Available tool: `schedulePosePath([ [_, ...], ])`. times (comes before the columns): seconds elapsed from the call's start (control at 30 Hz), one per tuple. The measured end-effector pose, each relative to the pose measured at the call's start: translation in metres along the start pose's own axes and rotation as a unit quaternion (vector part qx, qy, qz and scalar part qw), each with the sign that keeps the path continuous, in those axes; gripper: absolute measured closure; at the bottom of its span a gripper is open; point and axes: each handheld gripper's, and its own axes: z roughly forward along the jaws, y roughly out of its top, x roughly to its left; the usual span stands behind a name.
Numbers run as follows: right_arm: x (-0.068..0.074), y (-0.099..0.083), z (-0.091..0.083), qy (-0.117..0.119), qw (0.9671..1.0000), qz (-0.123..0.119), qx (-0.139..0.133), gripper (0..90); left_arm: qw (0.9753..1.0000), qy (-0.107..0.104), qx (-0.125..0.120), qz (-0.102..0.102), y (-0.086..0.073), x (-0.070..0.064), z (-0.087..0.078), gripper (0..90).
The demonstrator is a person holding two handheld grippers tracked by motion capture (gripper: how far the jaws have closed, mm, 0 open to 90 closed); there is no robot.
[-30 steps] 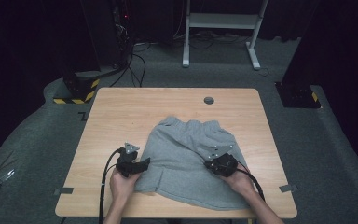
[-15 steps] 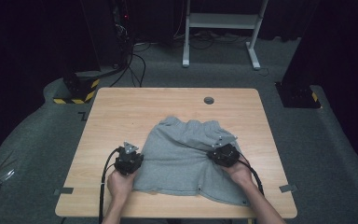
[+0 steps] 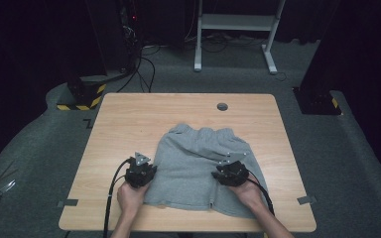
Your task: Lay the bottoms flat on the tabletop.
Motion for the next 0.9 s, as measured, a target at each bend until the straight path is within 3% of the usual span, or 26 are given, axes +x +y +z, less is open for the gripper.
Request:
schedulePosePath([
  [0.07,0.002,-0.005,-0.003,0.000,0.9999,-0.011,-0.004,65.4,0.9998,0.000,0.016,0.007,-0.001,0.000,-0.005,82.4],
  [0.17,-0.001,-0.011,-0.009,0.010,0.9996,-0.026,-0.005,65.7,0.9997,0.003,0.021,0.010,-0.008,0.002,-0.014,83.0],
  [0.3,-0.007,-0.010,-0.009,0.002,0.9996,-0.027,0.001,65.6,0.9999,0.007,0.003,-0.012,-0.017,0.004,-0.018,83.0],
  [0.37,-0.011,-0.004,-0.005,-0.007,0.9996,-0.025,0.005,64.7,0.9997,0.019,0.000,-0.013,-0.015,0.002,-0.015,82.6],
  [0.43,-0.016,0.002,-0.001,-0.018,0.9997,-0.015,0.011,62.3,0.9993,0.031,-0.004,-0.019,-0.010,-0.001,-0.012,76.6],
  [0.5,-0.016,0.005,-0.001,-0.040,0.9991,-0.006,0.015,58.4,0.9991,0.033,-0.010,-0.024,-0.009,-0.004,-0.013,61.3],
  [0.53,-0.015,0.003,-0.005,-0.043,0.9991,-0.003,0.009,57.6,0.9991,0.019,-0.033,-0.017,-0.008,-0.014,-0.021,56.5],
  [0.57,-0.015,0.003,-0.005,-0.043,0.9991,-0.003,0.009,57.6,0.9991,0.019,-0.033,-0.017,-0.008,-0.014,-0.021,52.9],
  [0.6,-0.012,-0.004,-0.017,-0.042,0.9990,0.010,-0.010,57.1,0.9989,0.002,-0.047,0.003,-0.008,-0.027,-0.029,49.5],
  [0.7,-0.011,-0.012,-0.032,-0.049,0.9984,0.018,-0.020,56.9,0.9984,-0.015,-0.051,0.018,-0.009,-0.038,-0.035,46.5],
  [0.77,-0.014,-0.028,-0.050,-0.051,0.9972,0.046,-0.029,57.4,0.9981,-0.037,-0.037,0.031,-0.014,-0.052,-0.030,45.4],
  [0.83,-0.016,-0.032,-0.052,-0.053,0.9970,0.051,-0.024,57.9,0.9982,-0.039,-0.029,0.035,-0.016,-0.057,-0.026,45.5],
  [0.87,-0.023,-0.044,-0.050,-0.059,0.9962,0.064,-0.007,58.8,0.9981,-0.020,-0.035,0.046,-0.020,-0.061,-0.018,46.4],
  [0.9,-0.023,-0.044,-0.050,-0.059,0.9962,0.064,-0.007,58.8,0.9981,-0.020,-0.035,0.046,-0.020,-0.061,-0.018,46.7],
])
